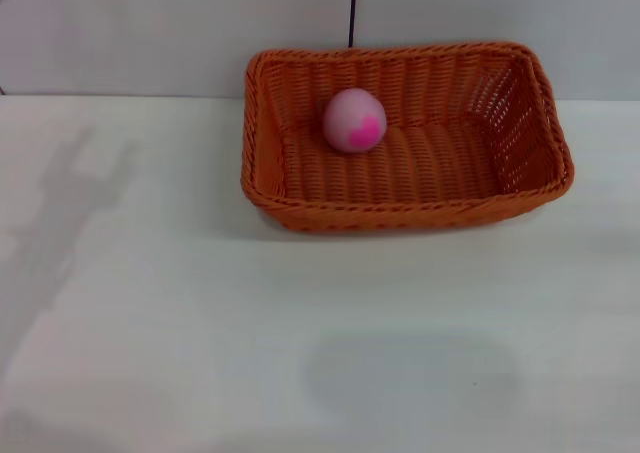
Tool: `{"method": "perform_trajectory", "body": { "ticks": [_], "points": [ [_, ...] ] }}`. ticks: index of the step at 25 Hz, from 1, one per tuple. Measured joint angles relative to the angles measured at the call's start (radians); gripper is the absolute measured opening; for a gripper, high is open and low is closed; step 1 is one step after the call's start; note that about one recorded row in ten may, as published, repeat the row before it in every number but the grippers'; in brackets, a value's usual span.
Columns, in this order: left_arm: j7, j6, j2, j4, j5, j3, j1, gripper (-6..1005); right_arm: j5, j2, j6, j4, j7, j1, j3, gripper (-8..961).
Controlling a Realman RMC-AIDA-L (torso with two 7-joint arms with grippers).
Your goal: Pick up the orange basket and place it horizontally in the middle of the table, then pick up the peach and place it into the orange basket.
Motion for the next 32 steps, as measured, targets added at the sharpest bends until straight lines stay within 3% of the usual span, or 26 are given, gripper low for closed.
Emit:
{"method": "perform_trajectory", "body": {
  "ticks": [3, 10, 32],
  "points": [
    [0.081, -0.047, 0.000, 0.019, -0.080, -0.002, 0.035, 814, 0.000, 0.000, 0.000, 0.000, 0.000, 0.002, 0.000, 423],
    [0.197, -0.094, -0.002, 0.066, -0.134, -0.015, 0.043, 814, 0.001, 0.000, 0.000, 0.000, 0.000, 0.005, 0.001, 423],
    [0.196, -0.102, 0.000, 0.082, -0.136, -0.016, 0.028, 814, 0.002, 0.003, 0.027, 0.004, 0.000, 0.010, 0.029, 423]
  ]
}}
